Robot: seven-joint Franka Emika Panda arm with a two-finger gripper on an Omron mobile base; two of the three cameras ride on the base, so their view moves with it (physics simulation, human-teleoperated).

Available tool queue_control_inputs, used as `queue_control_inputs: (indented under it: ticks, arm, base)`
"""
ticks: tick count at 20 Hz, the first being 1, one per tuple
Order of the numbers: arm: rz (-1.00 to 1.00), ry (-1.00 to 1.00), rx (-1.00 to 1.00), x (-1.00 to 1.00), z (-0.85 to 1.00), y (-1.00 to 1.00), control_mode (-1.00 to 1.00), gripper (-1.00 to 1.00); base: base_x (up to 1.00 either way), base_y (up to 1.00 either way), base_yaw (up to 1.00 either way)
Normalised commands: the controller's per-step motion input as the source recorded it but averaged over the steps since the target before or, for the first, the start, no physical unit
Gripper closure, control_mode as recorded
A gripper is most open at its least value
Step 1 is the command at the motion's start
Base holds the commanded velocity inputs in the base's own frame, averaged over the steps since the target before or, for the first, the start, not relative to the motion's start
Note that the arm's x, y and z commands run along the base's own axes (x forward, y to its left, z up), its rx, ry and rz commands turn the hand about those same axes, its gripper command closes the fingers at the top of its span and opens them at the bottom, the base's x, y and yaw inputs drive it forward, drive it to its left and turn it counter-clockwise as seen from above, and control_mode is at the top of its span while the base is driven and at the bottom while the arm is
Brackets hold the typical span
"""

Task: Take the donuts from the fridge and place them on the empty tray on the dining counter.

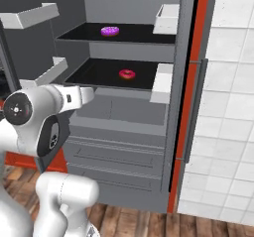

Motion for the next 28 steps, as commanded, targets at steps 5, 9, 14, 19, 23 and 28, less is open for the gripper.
queue_control_inputs:
  ticks: [5, 9, 14, 19, 23, 28]
  arm:
    - [0.00, 0.00, 0.00, -0.02, 0.00, 0.00, 1.00, -1.00]
    - [0.00, 0.00, 0.00, 0.00, 0.00, 0.00, 1.00, -1.00]
    - [0.00, 0.00, 0.00, 0.00, 0.00, 0.00, 1.00, -1.00]
    - [0.00, 0.00, 0.00, 0.00, 0.00, 0.00, 1.00, -1.00]
    - [0.02, 0.03, 0.00, 0.24, 0.00, 0.00, -1.00, -1.00]
    - [0.00, 0.34, -0.04, 0.82, -0.35, -0.02, -1.00, -1.00]
  base:
    - [0.46, 0.00, 0.00]
    - [1.00, 0.00, 0.00]
    - [1.00, 0.00, 0.00]
    - [1.00, 0.00, 0.00]
    - [0.75, 0.00, 0.01]
    - [0.00, 0.00, 0.00]
